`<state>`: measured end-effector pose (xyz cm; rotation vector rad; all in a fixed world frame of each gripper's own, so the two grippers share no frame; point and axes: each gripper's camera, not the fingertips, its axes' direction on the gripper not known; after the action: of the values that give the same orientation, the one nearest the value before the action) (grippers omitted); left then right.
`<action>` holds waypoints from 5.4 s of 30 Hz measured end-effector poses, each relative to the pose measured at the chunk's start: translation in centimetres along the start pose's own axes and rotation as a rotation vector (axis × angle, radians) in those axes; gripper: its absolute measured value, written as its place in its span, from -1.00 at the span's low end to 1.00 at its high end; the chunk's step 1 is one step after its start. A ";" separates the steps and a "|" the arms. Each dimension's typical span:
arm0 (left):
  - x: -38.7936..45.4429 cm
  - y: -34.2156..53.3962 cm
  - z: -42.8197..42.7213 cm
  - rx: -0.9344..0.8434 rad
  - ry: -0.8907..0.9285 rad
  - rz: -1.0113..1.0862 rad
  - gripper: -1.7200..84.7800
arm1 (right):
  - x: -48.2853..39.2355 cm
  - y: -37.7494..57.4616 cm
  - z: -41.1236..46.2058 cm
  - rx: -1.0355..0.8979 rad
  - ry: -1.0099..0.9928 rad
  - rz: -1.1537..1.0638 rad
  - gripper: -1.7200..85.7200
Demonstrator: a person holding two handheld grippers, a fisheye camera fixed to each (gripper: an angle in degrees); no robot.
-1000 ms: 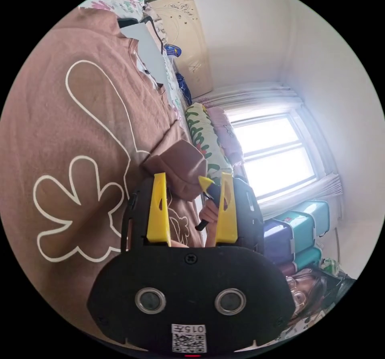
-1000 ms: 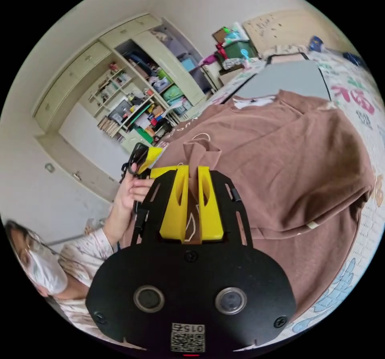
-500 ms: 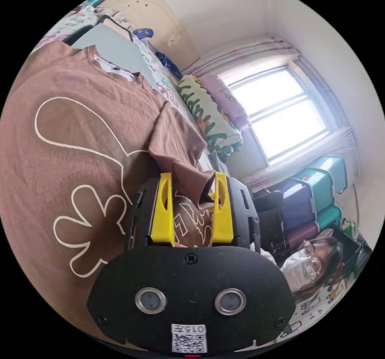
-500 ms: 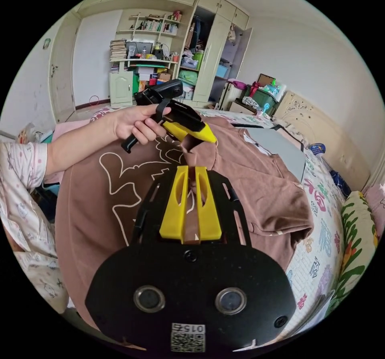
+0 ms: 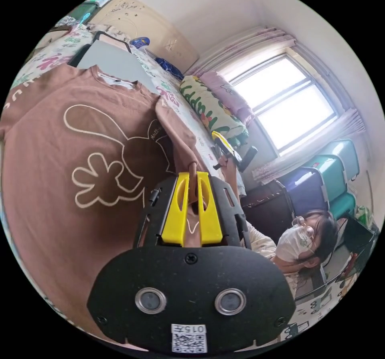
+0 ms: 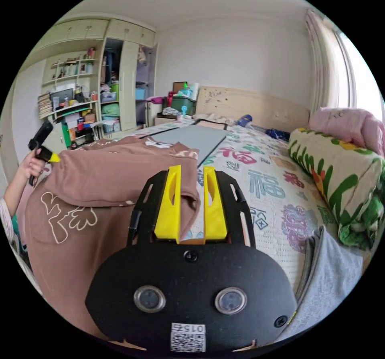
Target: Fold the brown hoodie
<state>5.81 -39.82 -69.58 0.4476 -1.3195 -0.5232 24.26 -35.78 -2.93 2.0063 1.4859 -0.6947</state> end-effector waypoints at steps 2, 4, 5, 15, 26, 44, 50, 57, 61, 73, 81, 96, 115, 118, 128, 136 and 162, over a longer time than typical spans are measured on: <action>-1.3 3.4 -1.0 0.012 -0.036 -0.058 -0.90 | 1.4 0.7 3.0 -0.052 -0.036 0.055 -0.74; -2.3 5.7 -1.5 0.027 -0.023 -0.087 -0.90 | 1.0 0.9 5.6 -0.121 -0.074 0.035 -0.73; -2.9 7.1 -1.7 0.041 -0.013 -0.102 -0.90 | 0.3 0.8 7.3 -0.174 -0.085 0.006 -0.73; -4.9 14.4 0.4 0.073 0.024 -0.090 -0.90 | -7.2 0.1 13.7 -0.329 -0.067 -0.321 -0.70; -6.0 18.8 2.9 0.125 0.054 -0.084 -0.92 | -1.8 -1.4 18.6 -0.363 0.056 -0.135 -0.95; -2.8 29.4 6.6 0.005 -0.355 0.143 -0.80 | 5.6 0.6 11.0 -0.216 -0.135 -0.239 -0.77; -0.1 31.4 10.7 -0.144 -0.428 0.370 -0.72 | -5.4 7.7 1.3 -0.017 -0.736 -0.989 -0.74; 1.3 33.7 12.6 -0.116 -0.645 0.445 -0.75 | -8.7 13.5 2.7 -0.212 -0.790 -1.205 -0.69; 1.8 34.3 13.7 -0.159 -0.693 0.466 -0.82 | -6.0 14.9 4.0 -0.277 -0.780 -1.191 -0.78; 4.8 33.0 10.7 -0.213 -0.674 0.531 -0.94 | 2.3 18.7 4.3 -0.277 -0.874 -1.251 -0.87; 5.5 28.9 0.9 -0.031 -0.452 0.453 -0.88 | 8.6 18.7 3.7 -0.124 -0.899 -1.127 -0.82; -18.2 8.6 -30.6 0.677 -0.652 -0.524 -0.60 | 7.7 23.2 11.2 -0.305 -0.803 -1.131 -0.86; -30.7 0.9 -37.9 0.751 -0.534 -0.681 -0.89 | 5.7 27.9 16.0 -0.280 -0.795 -1.125 -0.87; -24.7 -0.3 -34.9 0.773 -0.815 -0.482 -0.94 | 5.2 28.5 16.9 -0.278 -0.810 -1.120 -0.87; 2.0 9.8 4.6 0.106 -1.240 1.131 -0.94 | 1.8 29.4 17.8 -0.249 -0.883 -1.096 -0.78; -1.9 15.2 8.3 0.005 -1.121 1.127 -0.94 | -3.1 24.9 21.6 -0.148 -0.401 -0.712 -0.75; -10.8 12.3 -0.6 0.040 -1.114 0.667 -0.76 | -22.7 20.7 24.1 -0.380 -0.065 -0.477 -0.90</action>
<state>5.96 -23.50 -70.99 -0.3474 -2.4088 -0.1445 36.24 -72.96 -2.25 1.3480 1.9134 -0.5951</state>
